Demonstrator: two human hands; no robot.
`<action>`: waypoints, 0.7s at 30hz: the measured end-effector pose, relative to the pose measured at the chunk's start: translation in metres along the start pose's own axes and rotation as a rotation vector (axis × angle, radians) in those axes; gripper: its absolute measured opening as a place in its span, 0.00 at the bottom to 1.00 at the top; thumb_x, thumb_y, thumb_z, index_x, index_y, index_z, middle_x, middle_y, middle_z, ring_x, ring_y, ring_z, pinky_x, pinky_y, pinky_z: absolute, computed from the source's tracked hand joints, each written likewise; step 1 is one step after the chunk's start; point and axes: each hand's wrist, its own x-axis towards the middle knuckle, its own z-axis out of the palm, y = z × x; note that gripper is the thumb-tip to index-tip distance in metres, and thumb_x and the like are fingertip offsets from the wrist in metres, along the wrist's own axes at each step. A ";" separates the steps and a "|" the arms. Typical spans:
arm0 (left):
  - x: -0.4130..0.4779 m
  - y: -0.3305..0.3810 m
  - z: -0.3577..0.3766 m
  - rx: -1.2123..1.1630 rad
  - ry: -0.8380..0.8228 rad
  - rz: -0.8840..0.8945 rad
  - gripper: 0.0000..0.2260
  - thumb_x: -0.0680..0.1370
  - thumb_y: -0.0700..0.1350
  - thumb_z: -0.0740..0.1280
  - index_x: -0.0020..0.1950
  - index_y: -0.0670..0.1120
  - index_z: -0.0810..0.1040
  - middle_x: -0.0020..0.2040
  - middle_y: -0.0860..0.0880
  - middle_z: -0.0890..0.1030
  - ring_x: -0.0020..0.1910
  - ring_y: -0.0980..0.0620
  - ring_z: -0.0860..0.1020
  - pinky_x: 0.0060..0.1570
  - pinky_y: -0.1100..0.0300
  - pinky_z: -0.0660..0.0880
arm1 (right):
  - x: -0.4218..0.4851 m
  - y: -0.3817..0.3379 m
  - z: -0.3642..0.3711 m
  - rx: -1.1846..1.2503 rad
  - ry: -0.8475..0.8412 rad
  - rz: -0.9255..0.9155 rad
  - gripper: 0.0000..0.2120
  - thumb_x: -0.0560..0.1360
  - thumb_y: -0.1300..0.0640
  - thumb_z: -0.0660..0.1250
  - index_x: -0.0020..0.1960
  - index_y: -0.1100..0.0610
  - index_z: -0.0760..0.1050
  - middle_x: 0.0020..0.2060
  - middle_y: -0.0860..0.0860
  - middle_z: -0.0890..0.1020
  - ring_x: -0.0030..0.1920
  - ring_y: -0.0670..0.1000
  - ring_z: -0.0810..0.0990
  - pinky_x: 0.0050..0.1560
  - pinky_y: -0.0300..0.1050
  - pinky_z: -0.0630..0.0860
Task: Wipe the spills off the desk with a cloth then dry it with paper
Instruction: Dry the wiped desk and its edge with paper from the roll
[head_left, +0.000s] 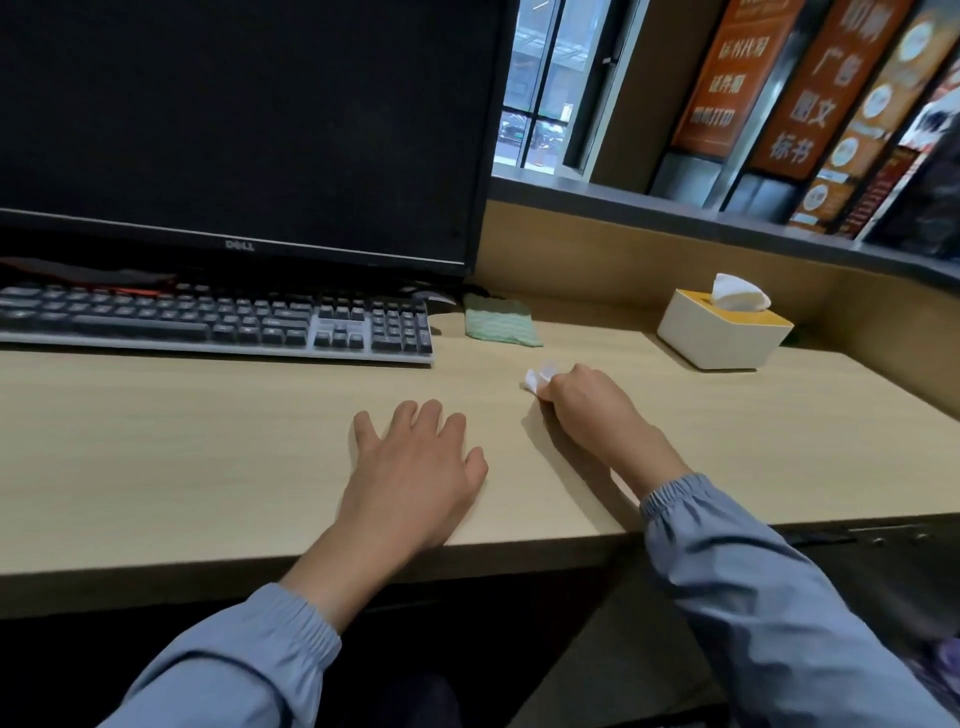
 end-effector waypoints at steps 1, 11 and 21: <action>0.000 0.000 0.001 -0.003 0.002 0.002 0.23 0.85 0.59 0.47 0.73 0.51 0.70 0.71 0.51 0.70 0.73 0.47 0.65 0.70 0.35 0.60 | 0.016 0.002 0.004 0.011 -0.004 0.023 0.16 0.82 0.66 0.54 0.69 0.60 0.69 0.42 0.57 0.71 0.40 0.57 0.72 0.39 0.50 0.69; 0.003 -0.001 -0.003 -0.019 -0.002 -0.007 0.23 0.84 0.59 0.48 0.72 0.51 0.70 0.70 0.51 0.70 0.71 0.47 0.65 0.68 0.36 0.60 | 0.097 0.028 0.036 0.146 0.052 0.065 0.17 0.82 0.65 0.55 0.65 0.60 0.77 0.45 0.61 0.81 0.43 0.61 0.78 0.54 0.56 0.78; 0.002 -0.001 -0.004 -0.045 -0.004 -0.013 0.24 0.83 0.60 0.49 0.73 0.51 0.71 0.70 0.50 0.72 0.70 0.47 0.68 0.68 0.36 0.61 | 0.015 0.019 0.014 0.098 0.023 -0.035 0.32 0.79 0.71 0.53 0.79 0.50 0.64 0.42 0.61 0.79 0.45 0.61 0.78 0.40 0.53 0.70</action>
